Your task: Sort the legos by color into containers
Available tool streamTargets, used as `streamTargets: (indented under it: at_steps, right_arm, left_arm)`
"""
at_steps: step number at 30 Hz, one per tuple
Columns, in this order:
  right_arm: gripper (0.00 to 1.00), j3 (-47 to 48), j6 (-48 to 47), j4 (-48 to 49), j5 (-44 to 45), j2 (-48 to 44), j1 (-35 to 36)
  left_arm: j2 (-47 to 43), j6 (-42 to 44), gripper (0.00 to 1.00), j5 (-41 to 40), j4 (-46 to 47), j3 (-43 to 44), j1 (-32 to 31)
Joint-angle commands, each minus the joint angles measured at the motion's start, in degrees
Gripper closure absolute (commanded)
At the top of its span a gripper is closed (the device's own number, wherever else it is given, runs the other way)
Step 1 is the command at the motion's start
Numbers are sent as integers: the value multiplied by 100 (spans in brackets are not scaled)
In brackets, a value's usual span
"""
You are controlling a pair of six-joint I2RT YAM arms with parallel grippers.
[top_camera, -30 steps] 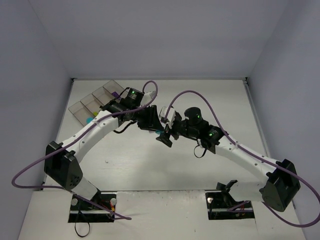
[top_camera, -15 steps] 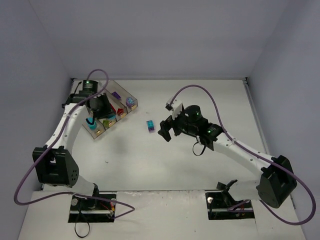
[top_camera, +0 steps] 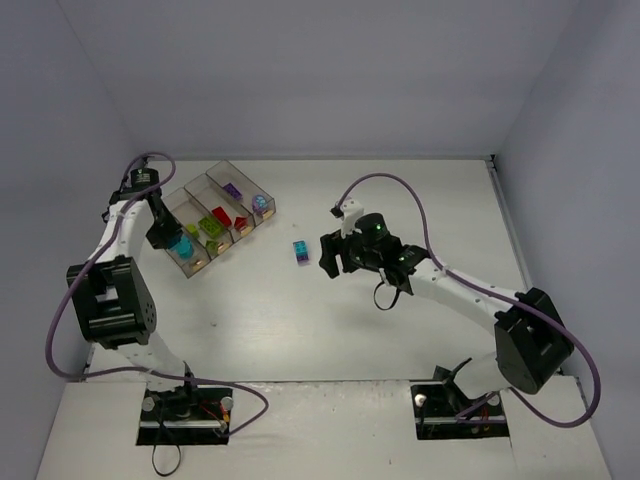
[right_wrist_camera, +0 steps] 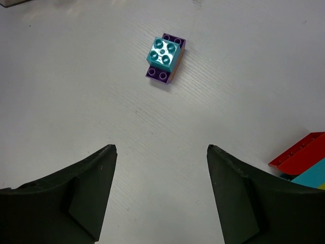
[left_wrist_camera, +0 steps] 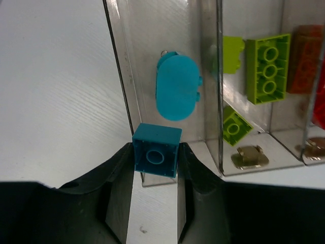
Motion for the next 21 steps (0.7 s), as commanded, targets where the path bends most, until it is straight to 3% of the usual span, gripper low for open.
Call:
streamTargets:
  at_steps: [1, 13, 17, 21]
  right_arm:
    - [32, 348, 236, 373, 237, 167, 28]
    - [35, 744, 368, 373, 404, 817, 143]
    - [43, 1016, 578, 356, 624, 1133, 204]
    - [44, 1533, 719, 216, 1001, 1529, 327]
  left_arm:
    - [113, -19, 77, -288, 251, 353, 9]
    - [158, -90, 43, -121, 375, 414, 9]
    - [-175, -168, 36, 98, 348, 318, -26]
    - [-633, -169, 35, 449, 322, 125, -132]
